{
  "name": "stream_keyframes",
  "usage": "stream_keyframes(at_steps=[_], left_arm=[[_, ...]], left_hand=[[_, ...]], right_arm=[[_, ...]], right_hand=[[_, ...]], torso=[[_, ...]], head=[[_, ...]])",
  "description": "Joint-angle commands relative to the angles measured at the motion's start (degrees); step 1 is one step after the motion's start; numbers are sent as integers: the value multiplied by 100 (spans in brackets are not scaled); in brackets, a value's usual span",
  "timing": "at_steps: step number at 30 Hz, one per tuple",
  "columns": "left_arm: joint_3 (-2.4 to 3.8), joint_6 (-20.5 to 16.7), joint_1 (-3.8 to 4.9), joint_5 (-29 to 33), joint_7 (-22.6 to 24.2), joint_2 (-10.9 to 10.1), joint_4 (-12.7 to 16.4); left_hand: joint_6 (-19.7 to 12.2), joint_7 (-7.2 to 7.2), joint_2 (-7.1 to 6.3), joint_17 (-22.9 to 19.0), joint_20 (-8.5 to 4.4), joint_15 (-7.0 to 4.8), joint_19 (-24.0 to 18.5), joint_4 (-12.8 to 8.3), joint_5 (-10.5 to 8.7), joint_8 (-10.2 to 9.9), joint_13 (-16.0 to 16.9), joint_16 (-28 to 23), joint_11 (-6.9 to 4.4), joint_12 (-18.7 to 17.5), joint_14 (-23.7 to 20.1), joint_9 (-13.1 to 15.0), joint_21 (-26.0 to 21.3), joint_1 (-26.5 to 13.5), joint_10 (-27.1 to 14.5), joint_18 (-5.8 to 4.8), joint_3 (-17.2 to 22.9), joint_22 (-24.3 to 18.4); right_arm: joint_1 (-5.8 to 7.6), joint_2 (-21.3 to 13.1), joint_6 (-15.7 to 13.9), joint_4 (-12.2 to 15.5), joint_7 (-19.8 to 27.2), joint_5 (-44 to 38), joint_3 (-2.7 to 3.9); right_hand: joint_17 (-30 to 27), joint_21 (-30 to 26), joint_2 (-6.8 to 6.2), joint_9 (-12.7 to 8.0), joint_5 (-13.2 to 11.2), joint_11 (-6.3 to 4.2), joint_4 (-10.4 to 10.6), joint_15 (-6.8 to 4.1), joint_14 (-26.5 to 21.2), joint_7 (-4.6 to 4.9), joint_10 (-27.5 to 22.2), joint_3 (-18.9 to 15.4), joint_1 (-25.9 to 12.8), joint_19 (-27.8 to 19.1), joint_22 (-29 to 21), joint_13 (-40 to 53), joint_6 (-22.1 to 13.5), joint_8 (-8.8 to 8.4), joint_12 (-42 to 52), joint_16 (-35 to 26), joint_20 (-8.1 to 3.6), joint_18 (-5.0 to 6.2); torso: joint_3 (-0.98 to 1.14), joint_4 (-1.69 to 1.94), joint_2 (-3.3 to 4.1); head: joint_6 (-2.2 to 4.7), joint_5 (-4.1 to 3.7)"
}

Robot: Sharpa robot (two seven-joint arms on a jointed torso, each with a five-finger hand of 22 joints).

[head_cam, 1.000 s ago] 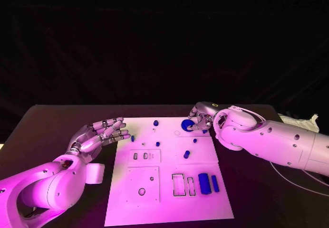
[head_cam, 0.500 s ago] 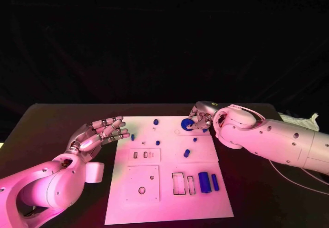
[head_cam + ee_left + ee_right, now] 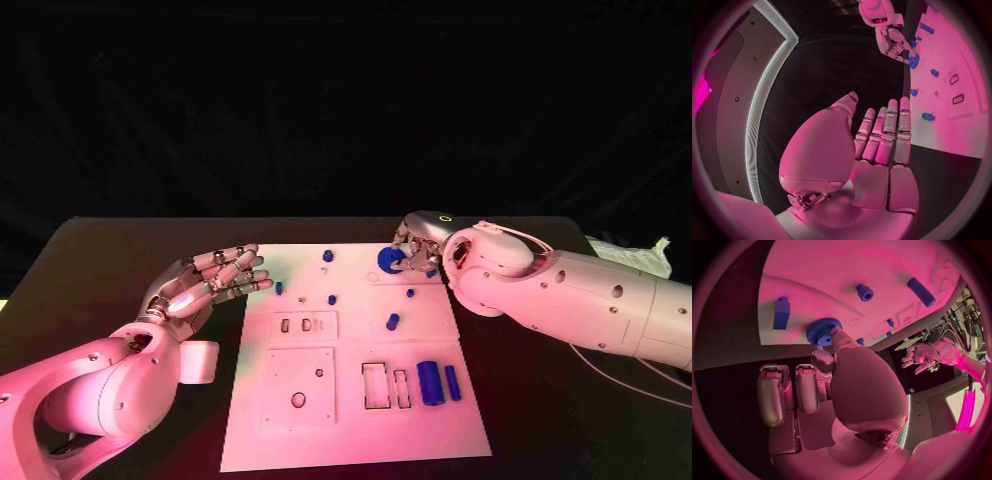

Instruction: Assemble the parts on the task board

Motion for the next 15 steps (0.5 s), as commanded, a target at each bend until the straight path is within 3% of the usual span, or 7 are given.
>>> stream_keyframes(at_steps=[1, 15], left_arm=[[5, 99, 8, 30, 25, 7, 8], [5, 111, 8, 54, 13, 16, -10]], left_hand=[[27, 186, 58, -9, -5, -10, 33, -45, -15, -19, 6, -38, 4, -24, 49, -5, 37, -6, 36, 63, -3, -10], [27, 186, 62, -10, -5, -11, 35, -52, -15, -22, 6, -40, 4, -25, 50, -5, 37, -3, 37, 63, -1, -11]], right_arm=[[-22, 21, -123, 78, -82, -613, -4], [-31, 214, -489, 664, -187, -1189, -3]], right_hand=[[324, 32, 188, 44, -35, -26, -16, -41, 394, -122, 7, 70, 269, 82, 767, 12, 262, 5, -20, 46, -46, -114], [333, 58, 122, 35, 148, -19, 106, -37, 392, -114, 27, 284, 52, 119, 827, -5, 287, -83, -142, 49, -50, -127]], torso=[[-4, 10, -2], [-6, 31, 1]], head=[[2, -8], [31, 30]])
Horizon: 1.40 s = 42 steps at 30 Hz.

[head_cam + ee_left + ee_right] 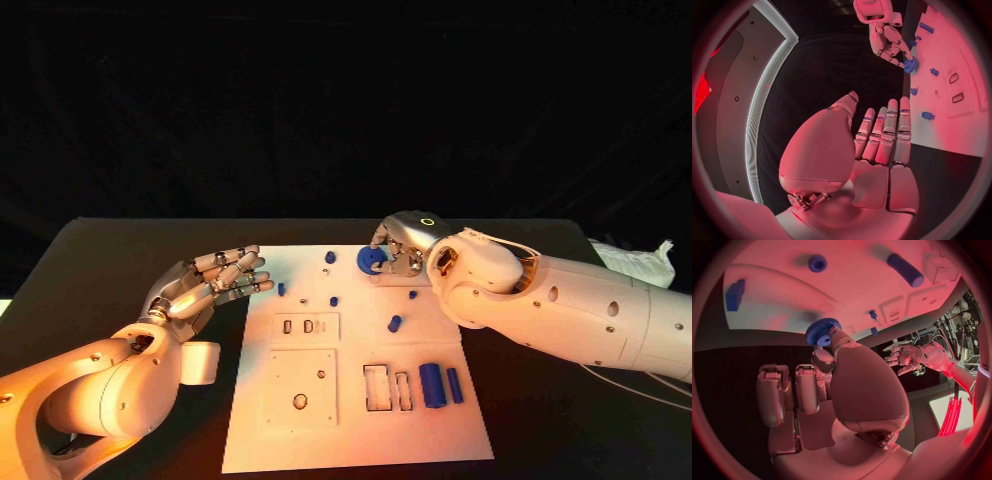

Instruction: Assemble the parts on the task board

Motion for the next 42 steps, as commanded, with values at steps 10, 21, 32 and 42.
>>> stream_keyframes(at_steps=[10, 21, 32, 42], left_arm=[[5, 120, 8, 35, 16, 37, -3], [5, 129, 8, 35, -2, 49, 1], [6, 91, 8, 34, 18, 53, 6], [6, 78, 8, 35, 19, 38, 5]], left_hand=[[28, 190, 73, -10, -8, 9, 41, -40, -15, -29, 6, -24, 4, -29, 33, -6, 36, 5, 37, 63, 7, -8], [28, 193, 81, -11, -9, 9, 43, -55, -15, -35, 6, -29, 6, -32, 34, -6, 35, 9, 37, 62, 12, -10], [33, 197, 101, -13, -11, 10, 50, -91, -15, -44, 6, -39, 8, -38, 41, -6, 33, 22, 40, 60, 27, -15], [40, 199, 123, -14, -13, 10, 55, -117, -14, -50, 6, -46, 8, -41, 46, -6, 32, 29, 44, 60, 41, -18]], right_arm=[[-9, 548, -264, 102, -88, -911, -24], [-29, 962, -90, -205, -16, -862, -116], [-32, 1102, 274, -457, -83, -873, -157], [-72, 1112, 267, -481, -281, -991, -161]], right_hand=[[357, 75, 137, 45, 52, -23, 98, -38, 396, -118, 38, 157, 14, 166, 908, 14, 297, -25, -28, 40, -42, -71], [356, 83, 118, 42, 30, -20, 94, -38, 396, -112, 39, 179, 3, 179, 927, 12, 289, -42, -44, 40, -42, -76], [368, 87, 86, 44, -57, -12, 100, -32, 398, -107, 50, 213, -49, 183, 936, 34, 305, -61, -46, 46, -39, -77], [365, 97, -5, 40, -65, -4, 103, -27, 397, -95, 30, 215, -118, 197, 958, 5, 296, -94, -122, 43, -36, -82]], torso=[[-7, 1, 3], [-11, 19, 6], [-7, 13, 8], [-9, 7, 7]], head=[[-6, 76], [-19, 113], [-60, 129], [-82, 154]])
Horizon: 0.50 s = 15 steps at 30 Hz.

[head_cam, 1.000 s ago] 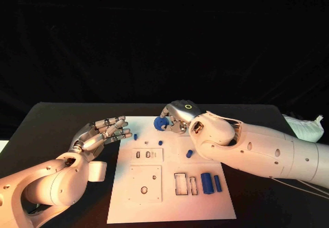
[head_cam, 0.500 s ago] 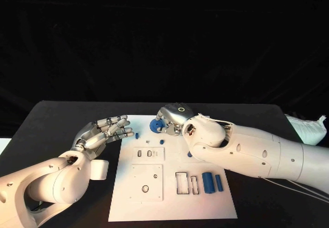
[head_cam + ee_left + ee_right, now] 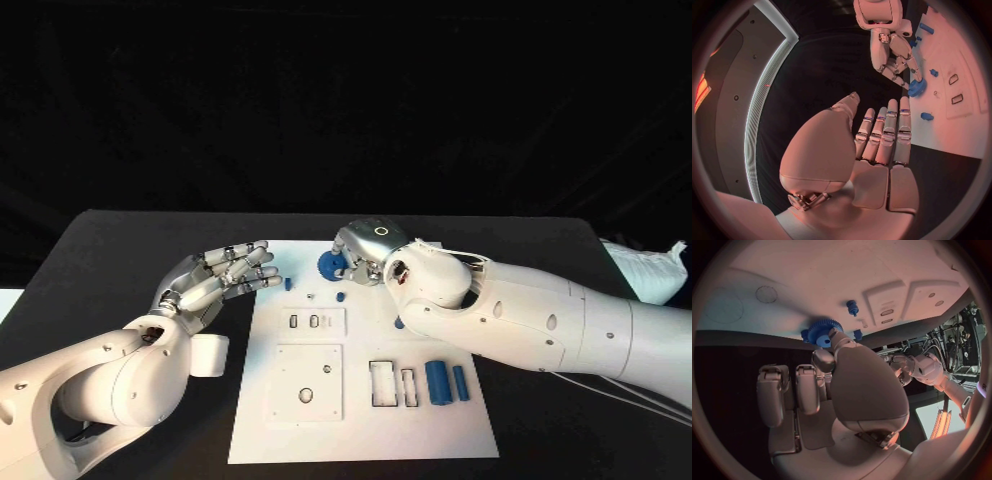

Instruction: Assemble the parts on the task board

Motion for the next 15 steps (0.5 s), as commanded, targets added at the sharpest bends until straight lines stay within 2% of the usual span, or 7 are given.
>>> stream_keyframes(at_steps=[1, 3, 4, 6, 10, 15], left_arm=[[6, 70, 8, 12, 39, 3, 13], [6, 72, 8, 12, 36, 2, 14], [6, 73, 8, 12, 34, 0, 16], [6, 72, 8, 12, 31, -3, 17], [6, 70, 8, 12, 27, -9, 18], [6, 54, 8, 12, 13, -13, 21]], left_hand=[[41, 200, 47, -9, 7, 9, 34, -30, -14, -27, 8, -18, 8, -20, 47, -6, 32, -1, 44, 60, -15, -9], [41, 200, 47, -9, 7, 9, 34, -30, -14, -27, 8, -18, 8, -20, 47, -6, 32, -1, 44, 60, -15, -9], [41, 200, 47, -9, 7, 9, 34, -30, -14, -27, 8, -18, 8, -20, 47, -6, 32, -1, 44, 60, -15, -9], [41, 200, 47, -9, 7, 9, 34, -30, -14, -27, 8, -18, 8, -20, 47, -6, 32, -1, 44, 60, -15, -9], [43, 200, 53, -10, 6, 9, 36, -40, -14, -30, 8, -22, 8, -22, 48, -6, 31, 1, 45, 59, -10, -11], [30, 204, 55, -11, 6, 10, 36, -51, -15, -39, 7, -26, 11, -28, 48, -8, 29, -1, 38, 58, -9, -13]], right_arm=[[-24, 20, 155, -27, -145, -144, -9], [-27, 28, 132, -41, -139, -109, -10], [-28, 34, 118, -50, -133, -82, -10], [-29, 40, 108, -62, -122, -30, -10], [-30, 47, 120, -90, -95, 88, -11], [-30, 44, 144, -118, -77, 224, -12]], right_hand=[[366, 31, -67, 84, -11, 18, 24, -22, 396, -82, -26, -1, -118, 197, 956, -109, 270, -8, -156, 21, -33, -83], [351, 28, -147, 44, -136, 62, 89, 10, 392, -24, -125, -34, -238, 191, 950, -287, 111, -110, -431, 10, -16, -82], [362, 25, -226, -5, -304, 107, 137, 52, 392, 29, -181, -69, -346, 187, 946, -371, -86, -145, -577, 15, 18, -82], [379, 25, -294, -41, -379, 138, 175, 77, 394, 48, -215, -129, -504, 186, 948, -444, -252, -151, -698, 23, 43, -81], [382, 24, -375, -53, -253, 166, 191, 107, 392, 65, -233, -331, -1014, 183, 948, -504, -489, -138, -827, 22, 86, -80], [407, 30, -325, -39, 98, 188, 201, 127, 396, 87, -209, -537, -1432, 192, 964, -458, -511, -123, -808, 34, 110, -82]], torso=[[2, -10, -1], [4, -10, -3], [3, -7, -4], [0, -9, -6], [2, -8, -6], [3, -12, 0]], head=[[-15, 25], [-21, 33], [-23, 32], [-30, 44], [-31, 34], [-28, 51]])
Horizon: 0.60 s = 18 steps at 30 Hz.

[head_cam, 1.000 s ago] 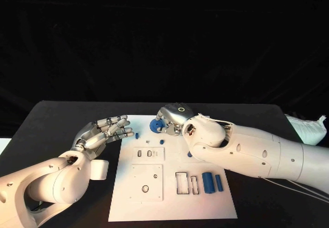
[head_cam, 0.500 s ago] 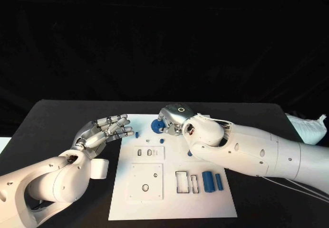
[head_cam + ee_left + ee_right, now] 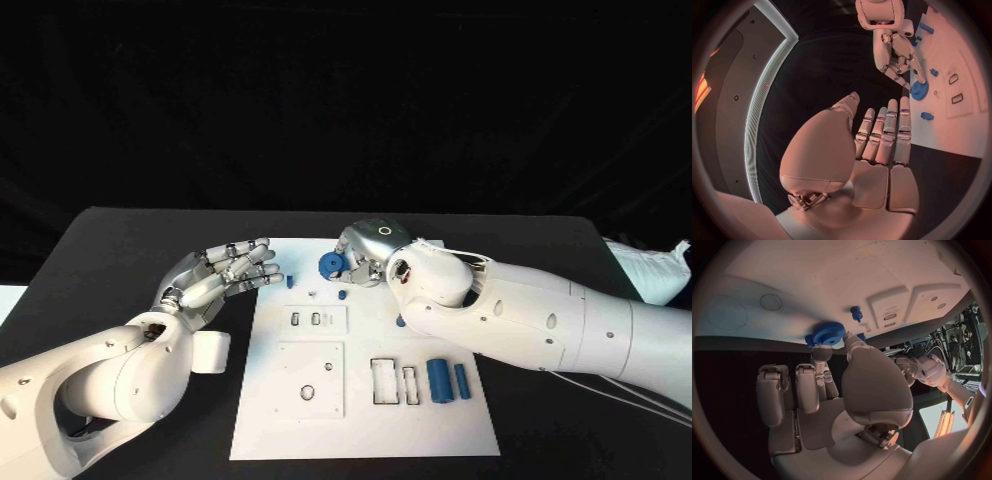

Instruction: Assemble the parts on the task board

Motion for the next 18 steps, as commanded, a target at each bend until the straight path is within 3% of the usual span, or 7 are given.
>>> stream_keyframes(at_steps=[1, 5, 11, 18], left_arm=[[5, 45, 8, 11, 9, 3, 17], [5, 24, 8, 11, 0, -6, 16], [5, 19, 9, 11, -2, -8, 16], [5, 16, 9, 11, -1, -9, 15]], left_hand=[[16, 208, 56, -7, 6, 11, 37, -41, -15, -45, 6, -29, 14, -32, 48, -10, 28, -3, 34, 57, 8, -9], [16, 208, 56, -7, 6, 11, 37, -41, -15, -45, 6, -29, 14, -32, 48, -10, 28, -3, 34, 57, 8, -9], [-2, 213, 59, -8, 6, 13, 38, -56, -16, -55, 5, -35, 18, -40, 48, -12, 26, -4, 25, 56, 11, -12], [-6, 215, 65, -9, 6, 14, 39, -68, -15, -61, 5, -39, 20, -44, 49, -13, 25, -1, 21, 55, 17, -13]], right_arm=[[-4, 1, 113, -12, -9, 158, -1], [-4, -8, 104, -21, 0, 192, -2], [-3, -19, 116, -32, 29, 270, -4], [-2, -18, 194, -92, 52, 472, -11]], right_hand=[[414, 32, 28, 8, 196, 53, 6, 35, 389, 15, 6, -89, -163, 216, 970, 36, -24, 1, 10, 38, 50, -84], [436, 39, 124, 14, 369, 57, -3, 40, 393, 21, 22, -105, -198, 225, 985, 85, 6, 8, 51, 51, 57, -87], [479, 56, 200, 22, 415, 52, -12, 38, 402, 16, 59, -91, -176, 252, 1023, 163, 64, 22, 144, 78, 58, -96], [493, 61, 283, 22, 436, 53, -2, 37, 405, 16, 72, -94, -227, 258, 1033, 196, 93, 15, 170, 87, 58, -98]], torso=[[0, -3, 4], [1, -9, 12], [5, 4, 4], [2, 3, 2]], head=[[5, 22], [4, 15], [-31, 9], [-26, 13]])
